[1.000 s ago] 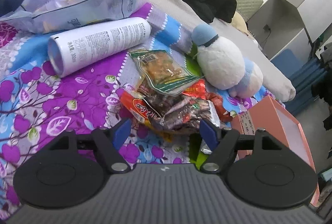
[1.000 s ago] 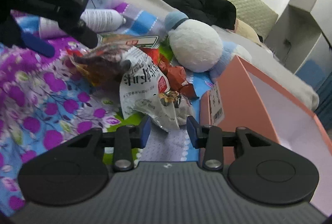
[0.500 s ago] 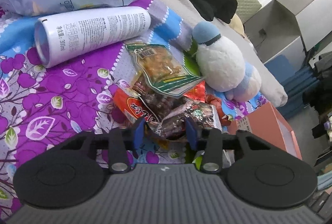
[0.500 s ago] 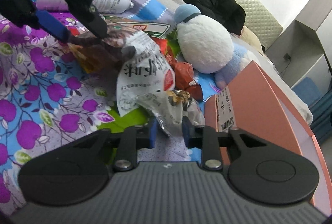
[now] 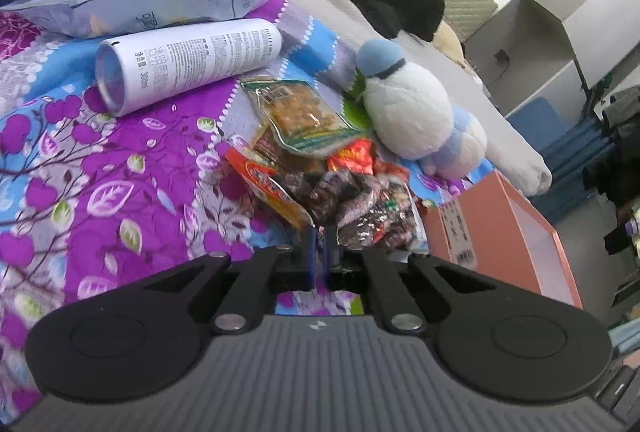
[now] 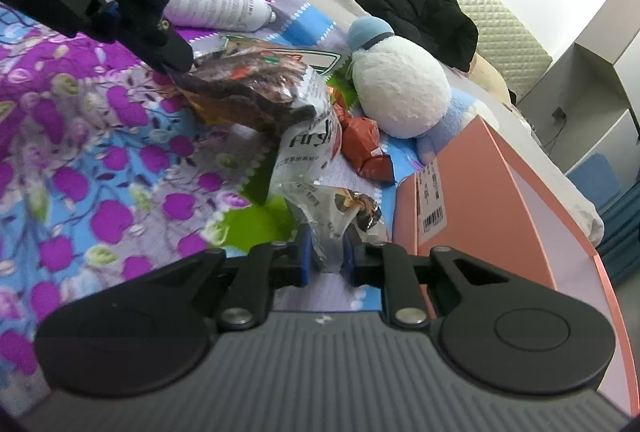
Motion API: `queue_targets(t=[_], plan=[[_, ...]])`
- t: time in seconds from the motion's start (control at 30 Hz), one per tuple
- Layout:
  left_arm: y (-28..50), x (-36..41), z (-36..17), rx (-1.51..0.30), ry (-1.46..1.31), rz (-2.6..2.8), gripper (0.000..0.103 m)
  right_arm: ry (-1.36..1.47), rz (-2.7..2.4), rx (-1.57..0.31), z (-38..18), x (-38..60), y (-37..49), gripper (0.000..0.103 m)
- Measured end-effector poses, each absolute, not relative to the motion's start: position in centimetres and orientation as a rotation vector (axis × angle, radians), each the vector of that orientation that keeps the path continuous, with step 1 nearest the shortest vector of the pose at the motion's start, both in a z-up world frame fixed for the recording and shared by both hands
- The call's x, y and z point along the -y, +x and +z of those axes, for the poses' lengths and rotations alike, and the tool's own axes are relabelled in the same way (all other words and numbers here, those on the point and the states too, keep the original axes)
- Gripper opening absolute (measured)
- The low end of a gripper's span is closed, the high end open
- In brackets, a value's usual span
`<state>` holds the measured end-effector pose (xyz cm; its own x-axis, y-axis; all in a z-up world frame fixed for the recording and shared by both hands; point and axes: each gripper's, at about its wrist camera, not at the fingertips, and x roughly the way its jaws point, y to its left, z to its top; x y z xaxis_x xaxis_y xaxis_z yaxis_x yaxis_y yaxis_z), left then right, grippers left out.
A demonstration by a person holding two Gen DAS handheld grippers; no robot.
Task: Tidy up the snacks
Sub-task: 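Grasp the dark wrapped candy bag with the left gripper while the right gripper grasps the clear packet, then lift the candy bag with the left gripper while the right gripper lifts the clear packet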
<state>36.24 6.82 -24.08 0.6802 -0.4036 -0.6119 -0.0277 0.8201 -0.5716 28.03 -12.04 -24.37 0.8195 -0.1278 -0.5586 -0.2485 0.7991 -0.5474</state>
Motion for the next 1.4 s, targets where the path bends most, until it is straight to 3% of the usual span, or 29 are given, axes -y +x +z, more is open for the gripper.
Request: queue_targets(t=[0.6, 1.33, 1.4], plan=[[25.1, -5.3, -21.0, -0.797, -0.515, -0.221, 0.001, -0.622, 0.156, -0.618, -22.1, 13.1, 18.3, 0.019], [17.0, -4.2, -22.7, -0.928, -0.478, -0.180, 0.003, -0.563, 0.220, -0.655, -23.0, 15.9, 10.0, 0.021], [16.6, -4.0, -22.7, -0.953, -0.456, -0.192, 0.007, -0.533, 0.218, -0.661, -22.8, 16.3, 9.8, 0.024]])
